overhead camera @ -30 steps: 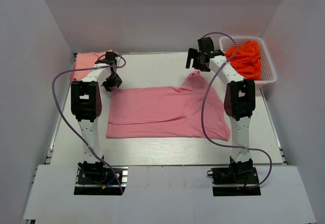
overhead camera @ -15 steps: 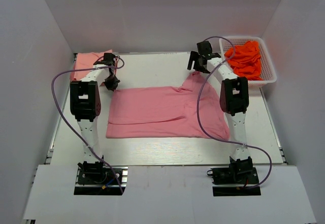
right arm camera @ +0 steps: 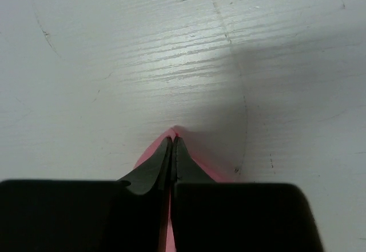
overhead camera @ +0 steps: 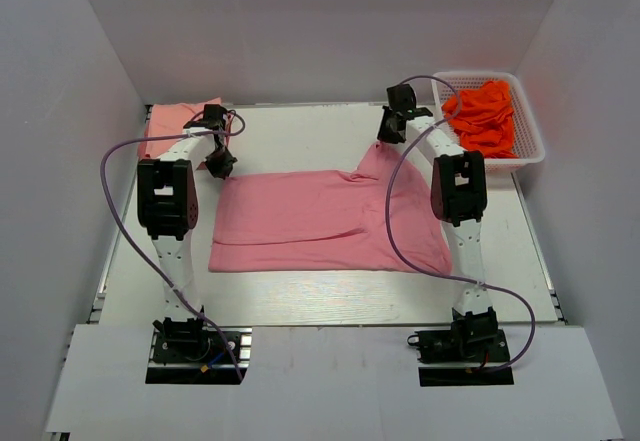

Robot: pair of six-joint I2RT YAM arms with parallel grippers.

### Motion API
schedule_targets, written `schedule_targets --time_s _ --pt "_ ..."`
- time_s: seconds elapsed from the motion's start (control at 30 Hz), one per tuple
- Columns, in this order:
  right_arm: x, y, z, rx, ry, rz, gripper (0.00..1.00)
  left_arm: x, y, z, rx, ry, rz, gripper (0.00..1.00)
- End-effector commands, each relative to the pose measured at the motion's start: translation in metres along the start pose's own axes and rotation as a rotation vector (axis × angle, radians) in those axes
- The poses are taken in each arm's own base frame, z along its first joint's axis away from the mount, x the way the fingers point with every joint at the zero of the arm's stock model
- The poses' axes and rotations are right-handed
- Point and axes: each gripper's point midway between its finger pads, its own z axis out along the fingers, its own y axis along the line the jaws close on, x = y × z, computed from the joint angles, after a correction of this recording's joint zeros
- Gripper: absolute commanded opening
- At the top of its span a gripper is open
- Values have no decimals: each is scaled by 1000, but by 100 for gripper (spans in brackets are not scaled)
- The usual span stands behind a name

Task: Fold and stack the t-shirts
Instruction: Grap the side of the flattened tshirt furthest away from the robot with both arms, then fold the other side of the tshirt into a rectangle

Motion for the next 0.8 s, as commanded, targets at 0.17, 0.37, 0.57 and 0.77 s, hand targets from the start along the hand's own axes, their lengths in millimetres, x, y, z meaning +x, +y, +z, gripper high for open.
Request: schedule_targets --time_s 0.17,0.37,0.57,0.77 --pt "-53 2 -86 16 -140 47 0 -14 -12 -52 88 -70 12 0" --pt "-32 -20 -150 75 -131 48 0 -1 10 -78 76 -86 0 0" --pt "10 -52 -202 158 -86 63 0 18 35 -100 62 -100 -11 0" --pt "59 -82 -248 217 -45 111 0 40 56 -113 48 -97 -46 0"
